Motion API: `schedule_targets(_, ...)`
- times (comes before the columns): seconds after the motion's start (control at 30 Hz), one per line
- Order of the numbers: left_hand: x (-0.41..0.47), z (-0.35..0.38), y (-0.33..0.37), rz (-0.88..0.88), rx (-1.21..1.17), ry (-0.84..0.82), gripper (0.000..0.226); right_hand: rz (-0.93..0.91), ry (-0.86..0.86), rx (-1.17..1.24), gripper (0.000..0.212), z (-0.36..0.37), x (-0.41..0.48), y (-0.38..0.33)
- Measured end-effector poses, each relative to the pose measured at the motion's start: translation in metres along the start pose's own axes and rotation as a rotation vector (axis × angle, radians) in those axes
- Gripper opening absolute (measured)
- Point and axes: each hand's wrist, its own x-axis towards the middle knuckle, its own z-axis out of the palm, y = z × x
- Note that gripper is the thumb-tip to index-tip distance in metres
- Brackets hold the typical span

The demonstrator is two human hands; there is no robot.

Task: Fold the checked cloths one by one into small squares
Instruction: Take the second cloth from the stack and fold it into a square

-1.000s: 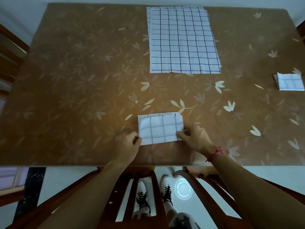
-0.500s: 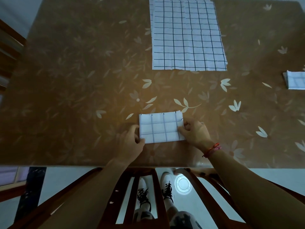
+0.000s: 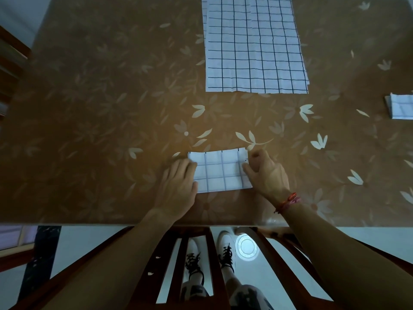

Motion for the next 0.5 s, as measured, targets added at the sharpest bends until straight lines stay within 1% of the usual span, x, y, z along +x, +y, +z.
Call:
schedule_targets(0.03, 0.002, 0.0, -0.001, 0.037, 0.032, -0.02, 0.045, -0.038, 0.039, -0.019, 0.03, 0.002, -0.001, -0.003)
schedule_targets(0.07, 0.004, 0.001, -0.003, 0.062, 0.064, -0.053, 0.049, -0.114, 0.076, -0.041, 0.034, 0.005, -0.001, -0.006)
schedule_targets(0.13, 0.008, 0.003, -0.007, 0.078, 0.11, -0.129, 0.055, -0.308, 0.111, -0.116, 0.041, 0.011, -0.003, -0.015)
schedule_targets(0.23, 0.009, 0.008, -0.013, 0.063, 0.147, -0.201, 0.058, -0.493, 0.015, -0.219, 0.051, 0.028, -0.008, -0.033)
schedule_targets(0.33, 0.009, 0.015, -0.018, 0.062, 0.137, -0.224, 0.059, -0.6, -0.08, -0.283, 0.058, 0.051, -0.013, -0.048)
schedule_targets(0.4, 0.009, 0.019, -0.022, 0.078, 0.131, -0.221, 0.059, -0.661, -0.088, -0.32, 0.059, 0.063, -0.013, -0.054)
schedule_targets(0.5, 0.008, 0.022, -0.025, 0.093, 0.129, -0.208, 0.06, -0.698, -0.112, -0.354, 0.061, 0.073, -0.011, -0.059)
